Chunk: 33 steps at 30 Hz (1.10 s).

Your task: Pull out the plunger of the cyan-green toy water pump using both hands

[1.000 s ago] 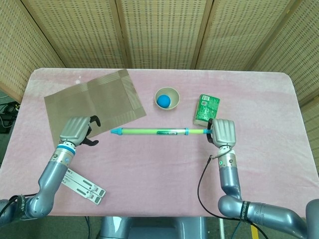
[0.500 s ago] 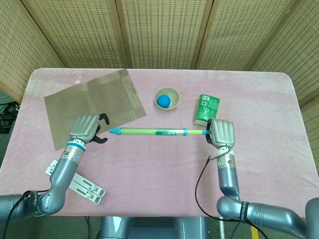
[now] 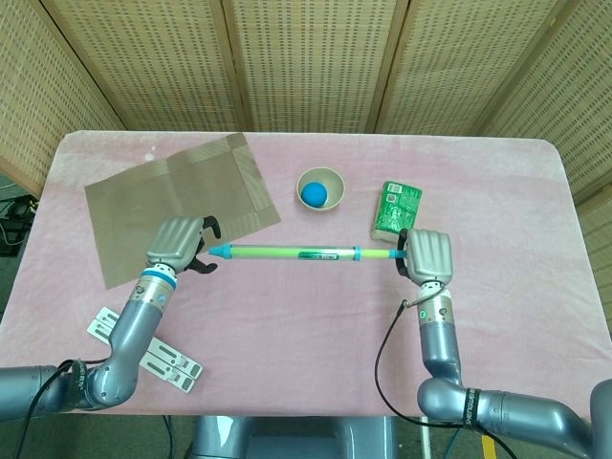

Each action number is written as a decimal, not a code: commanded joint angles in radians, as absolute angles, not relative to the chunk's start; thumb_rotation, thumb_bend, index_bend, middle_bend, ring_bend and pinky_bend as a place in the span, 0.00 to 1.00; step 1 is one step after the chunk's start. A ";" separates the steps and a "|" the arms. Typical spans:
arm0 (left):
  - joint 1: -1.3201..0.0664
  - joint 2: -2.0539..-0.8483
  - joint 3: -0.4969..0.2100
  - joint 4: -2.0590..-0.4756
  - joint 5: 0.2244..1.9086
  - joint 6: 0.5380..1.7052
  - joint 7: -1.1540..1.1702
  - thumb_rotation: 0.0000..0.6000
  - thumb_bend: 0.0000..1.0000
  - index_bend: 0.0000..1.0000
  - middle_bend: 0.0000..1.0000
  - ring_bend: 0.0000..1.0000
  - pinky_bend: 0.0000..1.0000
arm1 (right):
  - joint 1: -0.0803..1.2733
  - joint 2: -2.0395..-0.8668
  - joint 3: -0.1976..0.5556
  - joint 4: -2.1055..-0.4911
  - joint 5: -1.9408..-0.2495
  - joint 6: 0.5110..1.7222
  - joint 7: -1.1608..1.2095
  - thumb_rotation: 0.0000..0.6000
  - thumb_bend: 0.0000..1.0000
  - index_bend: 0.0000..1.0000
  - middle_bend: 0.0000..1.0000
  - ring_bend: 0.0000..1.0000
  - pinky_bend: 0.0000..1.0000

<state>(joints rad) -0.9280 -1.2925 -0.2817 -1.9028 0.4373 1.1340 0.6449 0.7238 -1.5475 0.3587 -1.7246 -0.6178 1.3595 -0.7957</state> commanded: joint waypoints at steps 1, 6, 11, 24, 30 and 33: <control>-0.936 -1.299 -0.283 -1.899 0.423 1.131 0.643 1.00 0.18 0.43 1.00 0.85 0.73 | 0.723 -1.541 0.358 -1.732 -0.614 1.362 -0.795 1.00 0.61 0.85 1.00 1.00 0.73; -0.953 -1.309 -0.282 -1.895 0.419 1.138 0.647 1.00 0.18 0.44 1.00 0.85 0.73 | 0.722 -1.527 0.362 -1.759 -0.598 1.360 -0.788 1.00 0.61 0.85 1.00 1.00 0.73; -0.963 -1.319 -0.289 -1.895 0.418 1.148 0.641 1.00 0.18 0.44 1.00 0.85 0.73 | 0.723 -1.516 0.362 -1.781 -0.589 1.361 -0.789 1.00 0.61 0.85 1.00 1.00 0.73; -0.984 -1.340 -0.293 -1.893 0.413 1.160 0.635 1.00 0.23 0.48 1.00 0.85 0.73 | 0.726 -1.508 0.349 -1.801 -0.575 1.371 -0.788 1.00 0.61 0.85 1.00 1.00 0.73; -0.986 -1.344 -0.293 -1.896 0.420 1.163 0.625 1.00 0.27 0.53 1.00 0.85 0.73 | 0.728 -1.502 0.354 -1.813 -0.561 1.366 -0.776 1.00 0.61 0.85 1.00 1.00 0.73; -0.987 -1.345 -0.289 -1.895 0.422 1.163 0.625 1.00 0.33 0.56 1.00 0.85 0.73 | 0.730 -1.496 0.356 -1.822 -0.556 1.367 -0.774 1.00 0.61 0.85 1.00 1.00 0.73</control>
